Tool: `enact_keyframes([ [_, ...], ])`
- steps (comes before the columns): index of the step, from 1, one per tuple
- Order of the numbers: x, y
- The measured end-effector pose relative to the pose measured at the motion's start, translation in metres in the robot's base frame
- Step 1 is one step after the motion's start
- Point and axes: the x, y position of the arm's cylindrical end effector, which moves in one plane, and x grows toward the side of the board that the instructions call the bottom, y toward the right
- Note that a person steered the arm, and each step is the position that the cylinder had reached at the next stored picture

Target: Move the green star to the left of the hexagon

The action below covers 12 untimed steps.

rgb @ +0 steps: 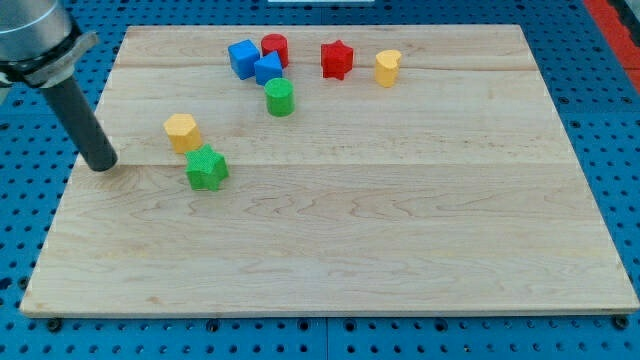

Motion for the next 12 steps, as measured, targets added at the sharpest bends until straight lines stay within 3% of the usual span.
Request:
enact_keyframes([
  [1,-0.036,0.028],
  [2,-0.046,0.098],
  [4,-0.051,0.075],
  [5,-0.021,-0.026],
  [6,0.058,-0.026],
  [7,0.079,0.052],
  [8,0.061,0.106],
  [9,0.045,0.116],
  [11,-0.015,0.013],
  [12,0.007,-0.035],
])
